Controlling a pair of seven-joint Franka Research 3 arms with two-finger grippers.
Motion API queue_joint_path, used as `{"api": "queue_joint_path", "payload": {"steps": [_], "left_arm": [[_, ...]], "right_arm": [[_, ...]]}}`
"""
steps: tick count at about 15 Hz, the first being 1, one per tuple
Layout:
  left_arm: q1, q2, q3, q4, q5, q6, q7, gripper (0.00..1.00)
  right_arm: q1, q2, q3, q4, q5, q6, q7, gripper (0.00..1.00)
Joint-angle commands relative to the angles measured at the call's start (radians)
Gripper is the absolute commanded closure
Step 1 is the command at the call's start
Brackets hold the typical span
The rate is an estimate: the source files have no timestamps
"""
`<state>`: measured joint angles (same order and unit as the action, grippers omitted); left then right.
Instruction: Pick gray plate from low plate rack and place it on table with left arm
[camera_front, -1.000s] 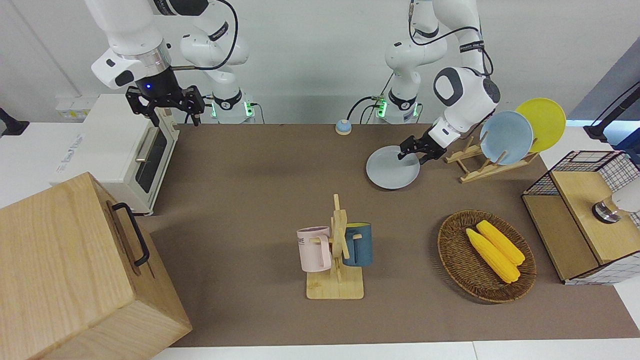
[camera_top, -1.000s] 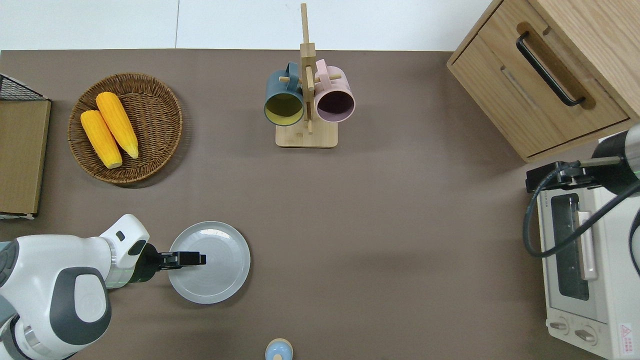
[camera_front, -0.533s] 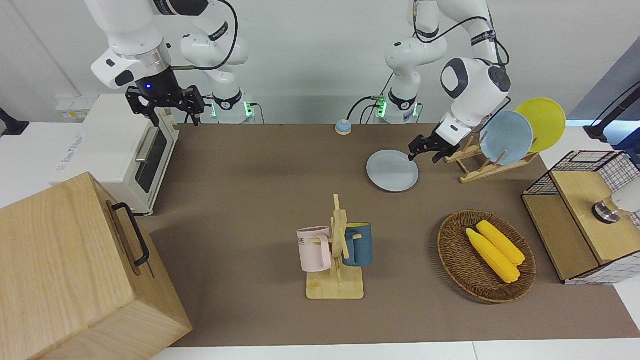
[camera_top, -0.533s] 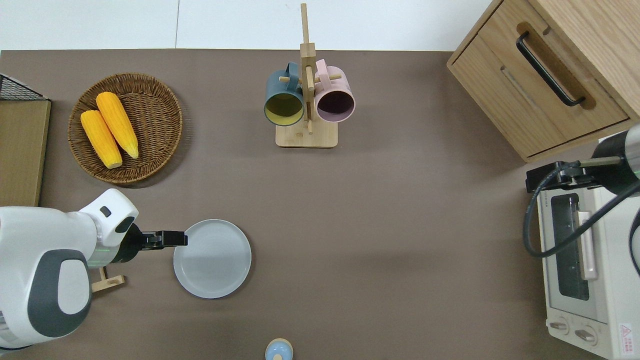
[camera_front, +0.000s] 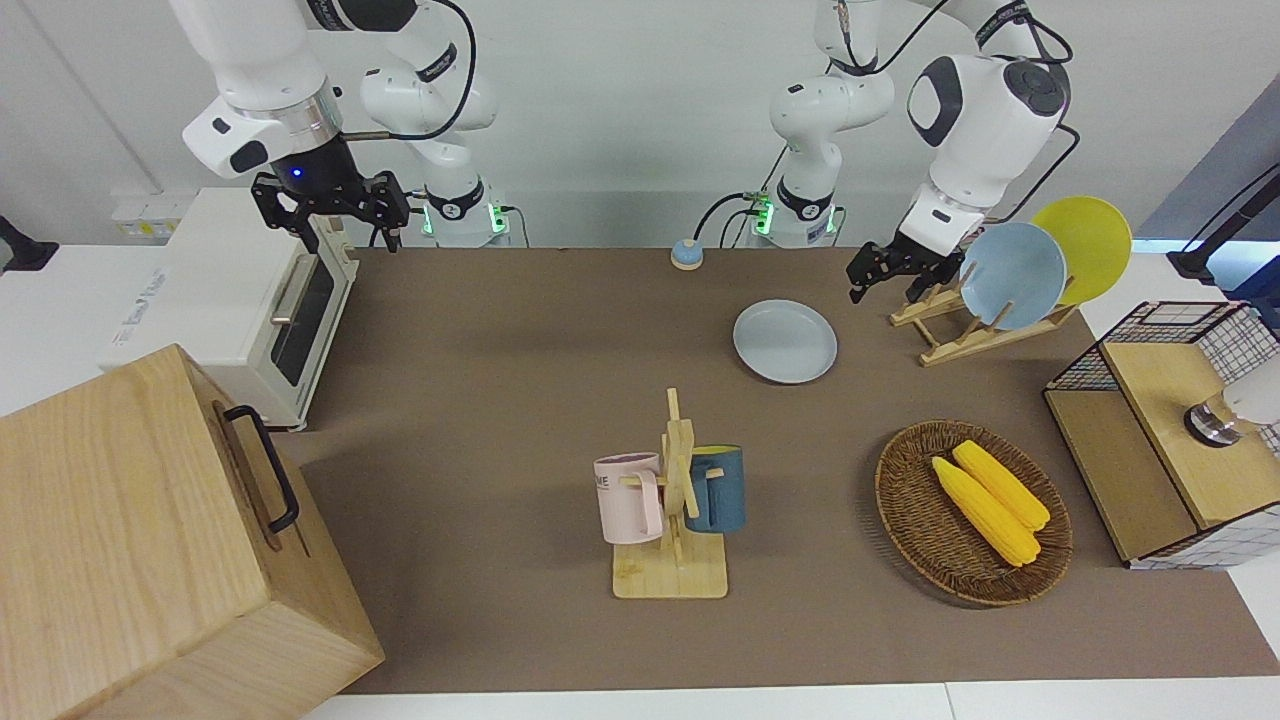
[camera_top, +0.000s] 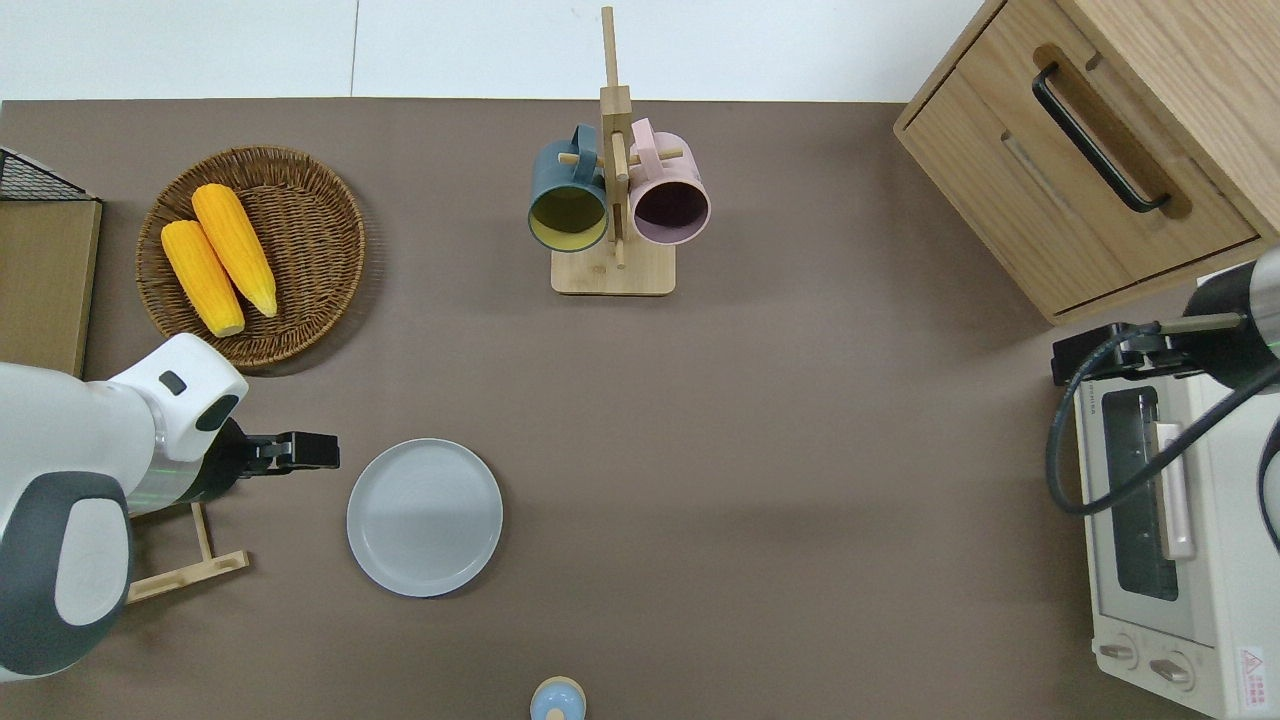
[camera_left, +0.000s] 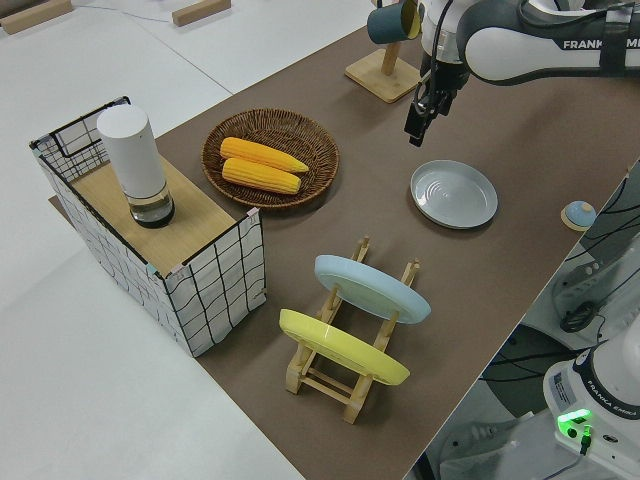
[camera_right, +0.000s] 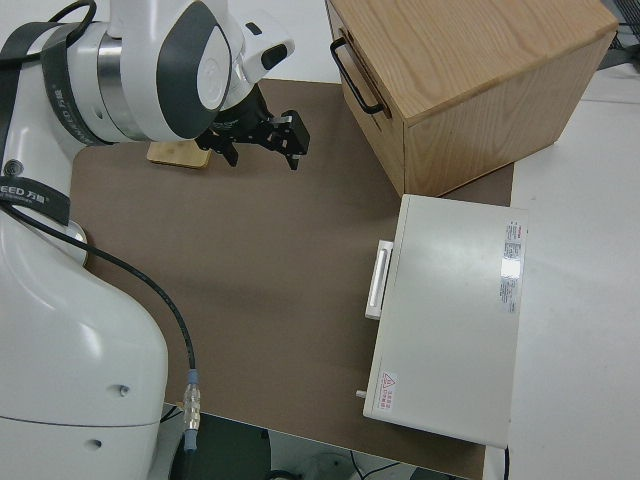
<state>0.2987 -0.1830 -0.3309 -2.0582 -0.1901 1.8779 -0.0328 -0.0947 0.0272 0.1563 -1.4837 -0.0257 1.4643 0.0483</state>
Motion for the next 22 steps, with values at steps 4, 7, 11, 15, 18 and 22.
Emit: {"api": "queue_joint_path", "payload": {"steps": [4,7,11,15,18,22], "left_arm": [[0.011,0.043,0.018,0.173,0.113,-0.138,-0.033,0.00],[-0.006,0.045,0.007,0.208,0.188,-0.160,-0.038,0.00],[0.003,0.048,0.010,0.213,0.189,-0.161,-0.021,0.00],[-0.013,0.063,0.022,0.207,0.190,-0.151,-0.012,0.00],[-0.105,0.092,0.117,0.207,0.190,-0.129,0.010,0.00],[-0.282,0.112,0.283,0.205,0.189,-0.089,0.042,0.00]], "right_arm": [[0.007,0.000,-0.006,0.006,0.003,-0.001,0.004,0.017],[0.007,0.000,-0.006,0.006,0.003,-0.001,0.004,0.017],[0.007,0.000,-0.006,0.006,0.003,-0.001,0.004,0.017],[0.007,0.000,-0.006,0.006,0.003,-0.001,0.004,0.017],[0.007,0.000,-0.006,0.006,0.003,-0.001,0.004,0.017],[0.007,0.000,-0.006,0.006,0.003,-0.001,0.004,0.017]]}}
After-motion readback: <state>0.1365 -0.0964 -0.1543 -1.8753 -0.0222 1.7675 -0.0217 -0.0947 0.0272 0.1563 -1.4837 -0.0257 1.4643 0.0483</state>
